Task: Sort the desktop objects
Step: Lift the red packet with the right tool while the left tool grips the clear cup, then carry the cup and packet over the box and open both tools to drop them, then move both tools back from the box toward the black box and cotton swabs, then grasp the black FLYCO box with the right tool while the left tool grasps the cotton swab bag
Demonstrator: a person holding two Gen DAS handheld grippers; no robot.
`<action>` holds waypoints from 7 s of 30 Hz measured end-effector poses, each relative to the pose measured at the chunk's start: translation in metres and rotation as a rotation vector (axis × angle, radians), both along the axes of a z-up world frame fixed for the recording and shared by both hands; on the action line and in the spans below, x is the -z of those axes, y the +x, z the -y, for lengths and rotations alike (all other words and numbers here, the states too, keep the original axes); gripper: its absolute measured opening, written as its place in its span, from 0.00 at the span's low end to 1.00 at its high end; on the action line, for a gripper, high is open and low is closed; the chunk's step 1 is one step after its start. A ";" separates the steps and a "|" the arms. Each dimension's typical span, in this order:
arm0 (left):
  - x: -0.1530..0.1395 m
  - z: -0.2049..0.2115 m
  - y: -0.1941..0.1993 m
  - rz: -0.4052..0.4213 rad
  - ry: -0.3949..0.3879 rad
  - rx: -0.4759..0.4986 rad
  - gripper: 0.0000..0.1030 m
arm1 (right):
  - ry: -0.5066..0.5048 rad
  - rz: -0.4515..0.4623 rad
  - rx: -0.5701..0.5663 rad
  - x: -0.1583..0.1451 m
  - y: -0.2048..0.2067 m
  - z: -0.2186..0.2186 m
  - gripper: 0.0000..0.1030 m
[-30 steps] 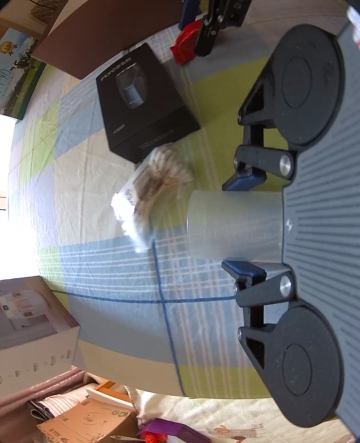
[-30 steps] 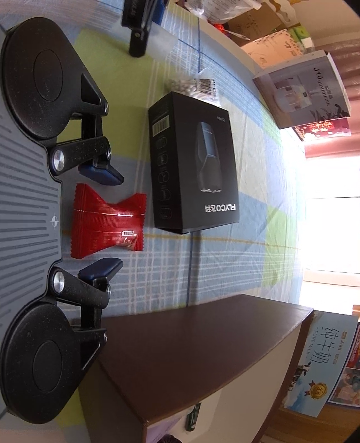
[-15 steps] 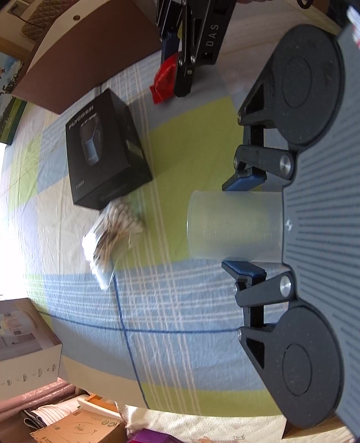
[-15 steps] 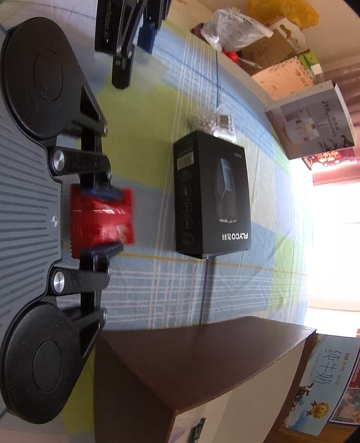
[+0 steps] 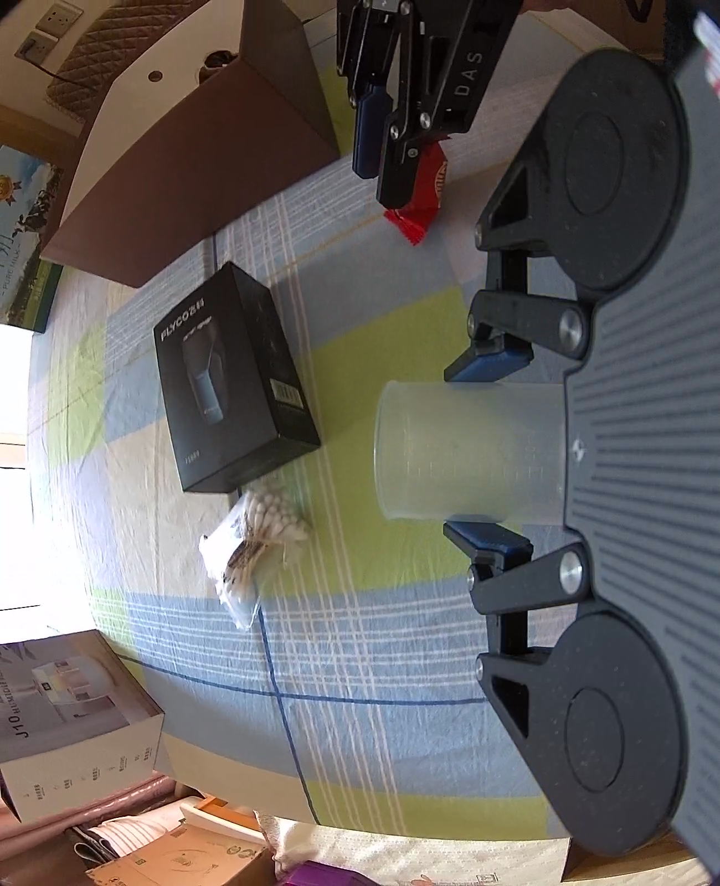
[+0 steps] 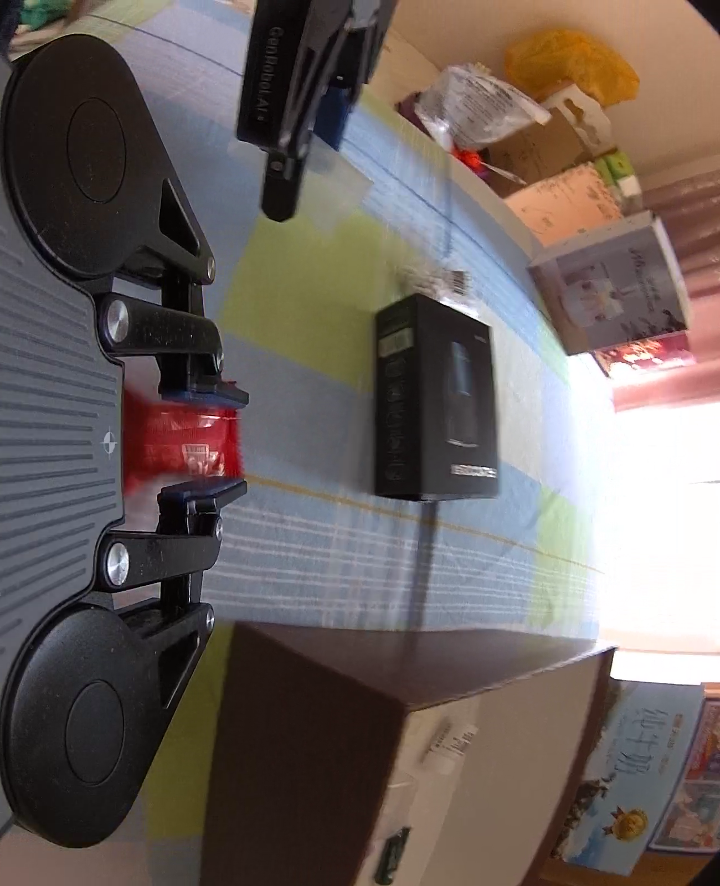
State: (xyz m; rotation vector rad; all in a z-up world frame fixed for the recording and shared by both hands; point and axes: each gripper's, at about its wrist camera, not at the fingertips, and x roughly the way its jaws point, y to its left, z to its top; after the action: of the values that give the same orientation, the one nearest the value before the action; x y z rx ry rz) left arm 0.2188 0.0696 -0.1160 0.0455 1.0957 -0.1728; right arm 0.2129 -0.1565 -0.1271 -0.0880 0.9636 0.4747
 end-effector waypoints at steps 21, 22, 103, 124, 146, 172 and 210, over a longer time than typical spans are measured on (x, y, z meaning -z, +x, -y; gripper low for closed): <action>-0.005 0.029 -0.024 -0.005 0.024 -0.103 0.46 | -0.071 -0.040 -0.178 0.022 -0.001 0.001 0.27; -0.006 0.029 -0.024 -0.003 0.024 -0.106 0.46 | -0.069 -0.044 -0.181 0.021 -0.001 0.003 0.27; -0.033 0.302 0.136 -0.099 -0.033 0.204 0.74 | -0.221 -0.022 -0.096 -0.075 0.139 0.299 0.70; -0.092 0.250 0.085 0.055 -0.065 0.141 0.85 | -0.071 0.079 -0.095 -0.113 0.096 0.251 0.96; -0.111 0.073 -0.002 0.118 -0.016 -0.129 0.86 | 0.104 0.117 -0.238 -0.121 0.037 0.094 0.98; -0.063 -0.052 0.021 0.055 0.103 -0.324 0.86 | 0.048 0.026 -0.087 -0.037 0.128 -0.055 0.87; -0.020 -0.118 0.025 -0.058 0.091 -0.397 0.86 | -0.243 0.129 -0.672 0.015 0.112 -0.116 0.80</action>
State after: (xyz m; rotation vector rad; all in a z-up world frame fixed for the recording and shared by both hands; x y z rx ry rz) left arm 0.2440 0.1875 -0.0955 -0.0964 1.1482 0.2331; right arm 0.3252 -0.0402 -0.1425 -0.6685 0.8471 0.9527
